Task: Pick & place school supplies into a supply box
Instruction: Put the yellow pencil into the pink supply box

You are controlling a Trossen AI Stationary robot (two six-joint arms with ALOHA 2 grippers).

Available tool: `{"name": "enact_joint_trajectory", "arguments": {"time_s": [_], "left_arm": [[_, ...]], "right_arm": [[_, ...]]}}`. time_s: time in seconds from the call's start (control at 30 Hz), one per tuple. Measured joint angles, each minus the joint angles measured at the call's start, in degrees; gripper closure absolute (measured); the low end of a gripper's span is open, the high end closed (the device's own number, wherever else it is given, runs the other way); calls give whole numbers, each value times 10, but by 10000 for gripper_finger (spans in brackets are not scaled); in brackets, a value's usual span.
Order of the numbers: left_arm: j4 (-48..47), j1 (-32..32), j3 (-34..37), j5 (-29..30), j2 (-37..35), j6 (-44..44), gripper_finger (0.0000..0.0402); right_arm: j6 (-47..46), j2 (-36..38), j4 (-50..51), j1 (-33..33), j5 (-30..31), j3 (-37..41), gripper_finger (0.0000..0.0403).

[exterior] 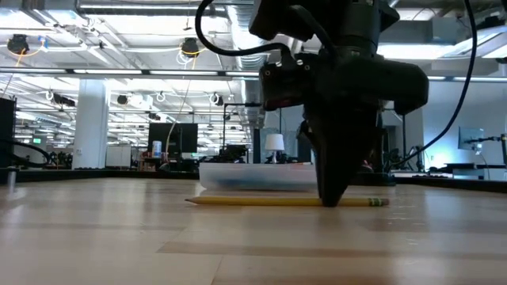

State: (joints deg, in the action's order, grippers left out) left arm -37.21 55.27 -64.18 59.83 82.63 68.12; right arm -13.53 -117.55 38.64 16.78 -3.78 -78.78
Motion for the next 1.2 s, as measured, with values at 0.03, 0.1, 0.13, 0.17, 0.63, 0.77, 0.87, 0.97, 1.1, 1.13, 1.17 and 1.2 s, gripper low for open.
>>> {"name": "enact_joint_trajectory", "arguments": {"time_s": [0.03,0.1,0.13,0.17,0.63,0.77,0.87,0.97,1.1,1.13,1.17,1.2], "left_arm": [[0,0,0,0,0,0,248],[-5,0,0,0,0,0,248],[-8,0,0,0,0,0,248],[-10,0,0,0,0,1,248],[-26,0,0,1,0,1,248],[-32,0,0,5,0,1,248],[-32,0,0,5,0,1,248],[-32,0,0,5,0,4,248],[-32,0,0,5,0,6,249],[-32,0,0,5,0,7,249],[-32,0,0,5,0,10,249],[-32,0,0,5,0,12,249]], "right_arm": [[2,0,-6,0,0,0,343],[5,-1,-22,-2,0,0,342],[5,-1,-31,-3,0,0,341],[5,-2,-38,-3,0,-1,339],[-83,4,-43,-1,3,33,317],[-98,4,-37,8,11,37,317],[-105,4,-32,11,13,37,321],[-105,3,-27,11,12,37,330],[-105,3,-25,11,10,38,346],[-105,3,-24,11,10,38,351],[-105,3,-24,11,10,38,356],[-105,3,-23,11,9,38,362]]}}
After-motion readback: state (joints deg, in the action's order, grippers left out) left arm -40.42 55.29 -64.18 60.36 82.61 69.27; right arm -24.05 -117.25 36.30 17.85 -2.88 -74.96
